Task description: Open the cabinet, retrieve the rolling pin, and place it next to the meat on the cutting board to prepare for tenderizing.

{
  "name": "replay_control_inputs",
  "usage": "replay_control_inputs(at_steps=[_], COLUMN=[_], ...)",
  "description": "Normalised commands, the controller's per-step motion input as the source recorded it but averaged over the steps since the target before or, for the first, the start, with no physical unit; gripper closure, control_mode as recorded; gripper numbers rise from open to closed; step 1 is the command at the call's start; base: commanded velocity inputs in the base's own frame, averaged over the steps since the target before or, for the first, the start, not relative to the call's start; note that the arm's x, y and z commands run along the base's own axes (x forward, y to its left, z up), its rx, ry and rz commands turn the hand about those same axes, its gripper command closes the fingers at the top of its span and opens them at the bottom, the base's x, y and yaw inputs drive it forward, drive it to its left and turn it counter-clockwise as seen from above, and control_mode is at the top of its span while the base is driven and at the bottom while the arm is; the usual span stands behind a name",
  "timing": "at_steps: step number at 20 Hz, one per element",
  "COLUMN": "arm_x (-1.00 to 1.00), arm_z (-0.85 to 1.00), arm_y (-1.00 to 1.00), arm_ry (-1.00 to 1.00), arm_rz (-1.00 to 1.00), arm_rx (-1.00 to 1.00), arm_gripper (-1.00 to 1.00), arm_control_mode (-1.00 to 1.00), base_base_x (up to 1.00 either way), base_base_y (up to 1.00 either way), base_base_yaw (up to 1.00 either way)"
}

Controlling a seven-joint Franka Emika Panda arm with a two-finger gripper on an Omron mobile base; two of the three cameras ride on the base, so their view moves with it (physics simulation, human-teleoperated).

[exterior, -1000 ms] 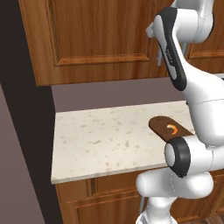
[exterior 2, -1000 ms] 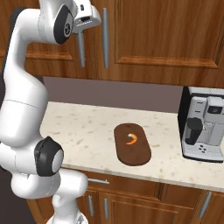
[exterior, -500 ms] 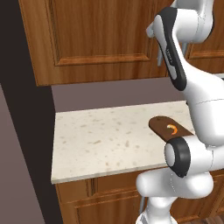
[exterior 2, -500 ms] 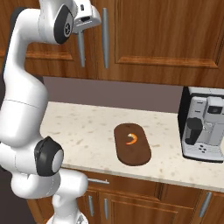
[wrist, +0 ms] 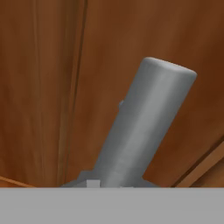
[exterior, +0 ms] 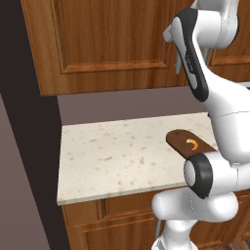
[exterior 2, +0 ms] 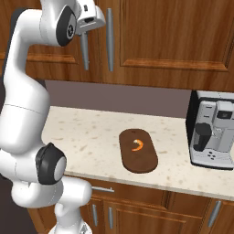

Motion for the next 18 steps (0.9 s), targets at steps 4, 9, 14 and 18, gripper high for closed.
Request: replay_control_inputs(at_steps=[4,9,14,18], arm_x=[-0.03,-0.38,-0.55,-0.58], arm_z=[-0.04,-0.01,0.0,0.0], arm_y=[0.11,0.27,0.36,0.48], arm_ry=[-0.08,-0.14,-0.16,-0.09], arm_rz=[0.0,0.0,0.0,0.0], arm_rx=[0.0,-0.01,-0.01,0.0], arm_gripper=[1.0,1.0,1.0,1.0], arm_control_mode=[-1.0,-1.0,-1.0,-1.0], base_base_x=[0.0,0.0,0.0,0.0], base_base_y=[0.0,0.0,0.0,0.0], base_base_yaw=[0.0,0.0,0.0,0.0])
